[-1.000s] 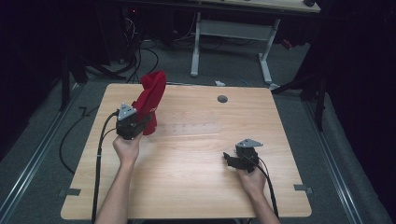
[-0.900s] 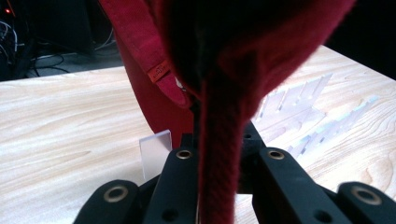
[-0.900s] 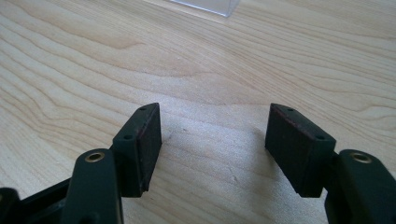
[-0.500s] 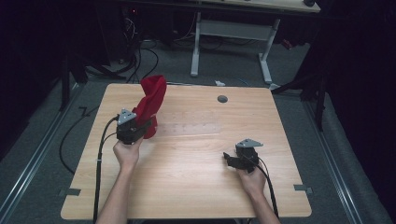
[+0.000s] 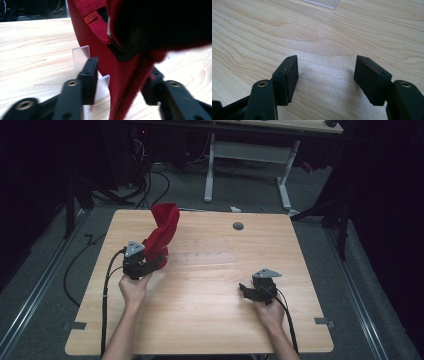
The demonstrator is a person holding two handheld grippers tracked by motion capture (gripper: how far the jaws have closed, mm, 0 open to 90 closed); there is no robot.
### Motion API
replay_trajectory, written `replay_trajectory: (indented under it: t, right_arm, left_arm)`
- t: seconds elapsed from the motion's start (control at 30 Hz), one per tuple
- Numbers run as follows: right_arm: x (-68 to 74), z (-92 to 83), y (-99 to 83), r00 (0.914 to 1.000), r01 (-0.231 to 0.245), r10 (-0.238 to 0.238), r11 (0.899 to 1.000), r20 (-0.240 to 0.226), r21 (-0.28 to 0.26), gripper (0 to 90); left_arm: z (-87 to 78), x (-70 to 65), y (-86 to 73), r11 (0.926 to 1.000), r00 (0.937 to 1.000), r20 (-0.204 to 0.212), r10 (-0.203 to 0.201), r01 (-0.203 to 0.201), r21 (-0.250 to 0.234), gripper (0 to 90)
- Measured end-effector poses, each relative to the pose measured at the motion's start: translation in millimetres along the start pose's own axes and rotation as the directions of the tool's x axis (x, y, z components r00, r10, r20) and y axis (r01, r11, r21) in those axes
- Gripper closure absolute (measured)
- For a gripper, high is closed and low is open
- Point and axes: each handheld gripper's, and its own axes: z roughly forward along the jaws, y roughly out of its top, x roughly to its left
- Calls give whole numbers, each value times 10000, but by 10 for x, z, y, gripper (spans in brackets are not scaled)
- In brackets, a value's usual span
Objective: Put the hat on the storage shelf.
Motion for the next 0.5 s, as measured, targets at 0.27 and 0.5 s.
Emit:
replay_trajectory:
  t: [0.27, 0.5]
  right_arm:
    - [1, 0, 0, 10000, -27, 27, 10000, -7, -1, 362]
    - [1, 0, 0, 10000, -21, 21, 10000, -9, -1, 362]
  left_arm:
    - [-32, -25, -16, 9995, 9998, -135, 160, -156, 284, 385]
    - [-112, -20, 0, 9995, 9996, -153, 248, -245, 207, 374]
